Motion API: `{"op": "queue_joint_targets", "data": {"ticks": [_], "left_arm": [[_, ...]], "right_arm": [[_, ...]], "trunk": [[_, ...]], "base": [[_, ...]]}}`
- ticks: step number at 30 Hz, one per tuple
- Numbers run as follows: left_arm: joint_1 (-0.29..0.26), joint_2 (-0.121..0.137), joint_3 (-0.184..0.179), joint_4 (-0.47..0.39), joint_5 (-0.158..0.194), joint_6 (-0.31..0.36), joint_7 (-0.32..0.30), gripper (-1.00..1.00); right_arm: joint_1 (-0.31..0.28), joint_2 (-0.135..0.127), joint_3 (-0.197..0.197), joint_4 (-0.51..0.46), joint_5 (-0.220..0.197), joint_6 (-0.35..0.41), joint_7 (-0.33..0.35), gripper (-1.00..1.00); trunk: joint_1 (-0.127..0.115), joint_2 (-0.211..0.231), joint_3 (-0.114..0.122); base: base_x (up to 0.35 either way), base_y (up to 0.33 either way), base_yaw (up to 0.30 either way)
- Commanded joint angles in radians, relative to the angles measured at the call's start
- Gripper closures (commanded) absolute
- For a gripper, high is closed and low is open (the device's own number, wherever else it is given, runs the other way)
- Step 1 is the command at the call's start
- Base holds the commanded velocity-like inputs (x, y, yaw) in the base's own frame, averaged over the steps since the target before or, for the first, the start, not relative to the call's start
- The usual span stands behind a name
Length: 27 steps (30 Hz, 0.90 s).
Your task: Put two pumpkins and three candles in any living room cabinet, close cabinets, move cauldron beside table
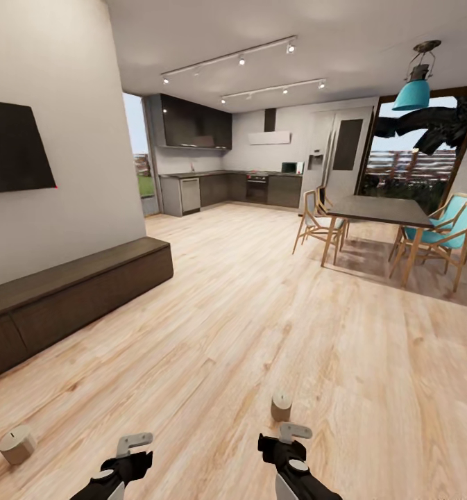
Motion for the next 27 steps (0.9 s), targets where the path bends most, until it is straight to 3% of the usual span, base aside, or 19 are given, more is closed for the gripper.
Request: {"op": "queue_joint_targets", "data": {"ticks": [1,14,27], "left_arm": [[0.0,0.0,-0.007,0.0,0.009,-0.003,0.004,-1.0],[0.0,0.001,-0.008,0.0,0.009,-0.003,0.004,-1.0],[0.0,0.0,-0.008,0.0,0.009,-0.003,0.004,-1.0]], "right_arm": [[-0.001,0.0,0.008,0.001,-0.011,-0.005,-0.005,-1.0],[-0.001,0.0,0.008,0.001,-0.011,-0.005,-0.005,-1.0],[-0.001,0.0,0.007,0.001,-0.012,-0.004,-0.005,-1.0]], "trunk": [[0.0,0.0,0.0],[0.0,0.0,0.004],[0.0,0.0,0.002]], "base": [[0.071,0.001,-0.208],[0.07,-0.028,-0.086],[0.002,-0.001,-0.244]]}}
